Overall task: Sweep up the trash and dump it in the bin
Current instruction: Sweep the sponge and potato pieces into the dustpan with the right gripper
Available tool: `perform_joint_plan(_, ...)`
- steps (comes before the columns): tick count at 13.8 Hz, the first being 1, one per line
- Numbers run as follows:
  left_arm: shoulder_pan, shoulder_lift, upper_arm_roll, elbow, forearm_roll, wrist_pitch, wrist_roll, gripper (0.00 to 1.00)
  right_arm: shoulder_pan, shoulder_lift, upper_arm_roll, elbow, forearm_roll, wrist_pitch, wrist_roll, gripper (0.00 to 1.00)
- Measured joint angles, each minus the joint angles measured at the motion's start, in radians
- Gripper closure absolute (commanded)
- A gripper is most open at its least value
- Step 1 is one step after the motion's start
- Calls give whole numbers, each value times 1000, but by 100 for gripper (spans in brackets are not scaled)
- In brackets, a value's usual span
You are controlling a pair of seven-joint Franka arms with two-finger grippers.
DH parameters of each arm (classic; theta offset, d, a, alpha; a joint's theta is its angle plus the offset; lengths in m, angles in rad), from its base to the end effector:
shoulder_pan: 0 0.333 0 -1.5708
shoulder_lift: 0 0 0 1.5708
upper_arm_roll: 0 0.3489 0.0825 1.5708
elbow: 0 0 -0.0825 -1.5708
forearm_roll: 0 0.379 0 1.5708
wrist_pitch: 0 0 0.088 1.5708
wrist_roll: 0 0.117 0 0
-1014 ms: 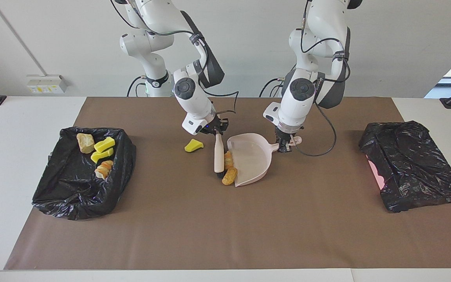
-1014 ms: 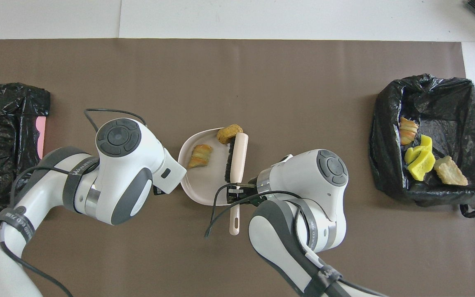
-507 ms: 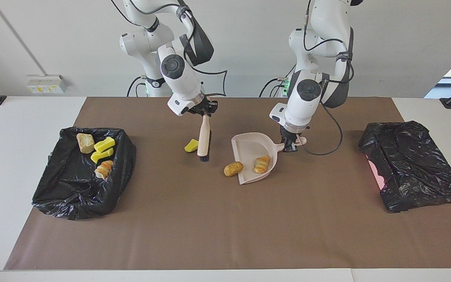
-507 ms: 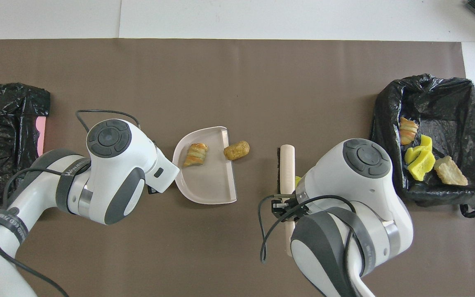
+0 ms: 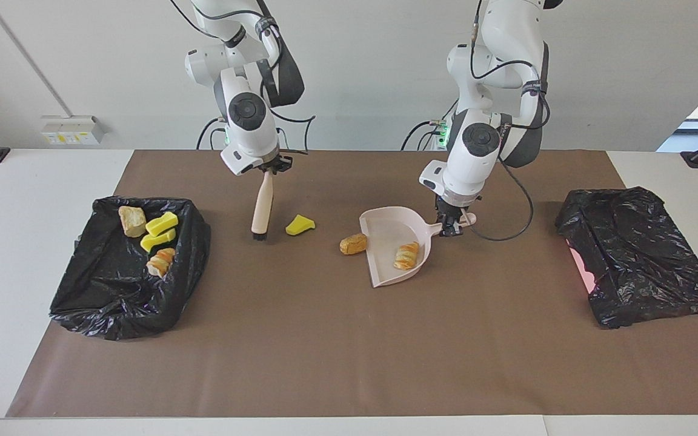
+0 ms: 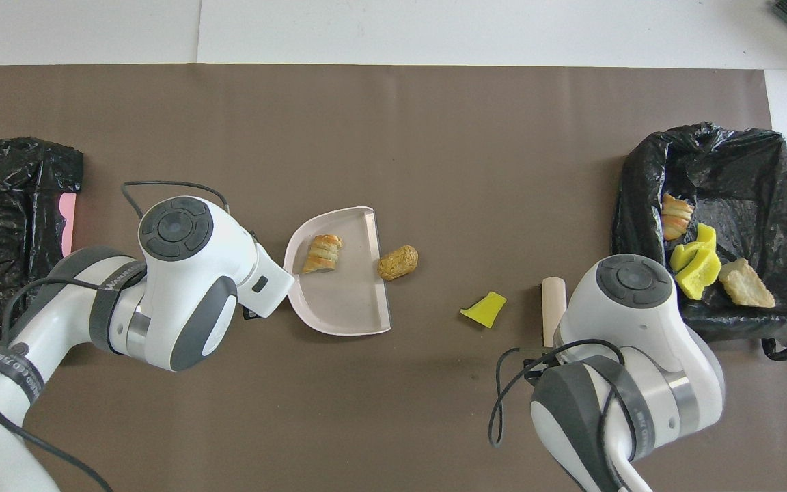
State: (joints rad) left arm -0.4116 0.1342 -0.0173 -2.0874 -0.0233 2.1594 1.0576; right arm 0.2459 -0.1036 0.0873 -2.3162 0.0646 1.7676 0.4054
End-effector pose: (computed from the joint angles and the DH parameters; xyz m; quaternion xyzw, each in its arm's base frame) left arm 0.5094 -0.2339 0.3815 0.7405 -0.6713 -0.0263 0.0197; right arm 0.4025 0.1462 0.3842 0.9738 -0.0496 -0.2149 0.0562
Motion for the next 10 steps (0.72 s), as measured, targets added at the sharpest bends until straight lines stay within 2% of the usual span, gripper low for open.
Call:
perform_joint_plan(6,15,0,2,0,0,4,0,100,146,103,10,-10,162,276,5,100)
perform_joint_plan(10,15,0,2,-1,0,4,0,100,198,159,10,45,302,388,5,100)
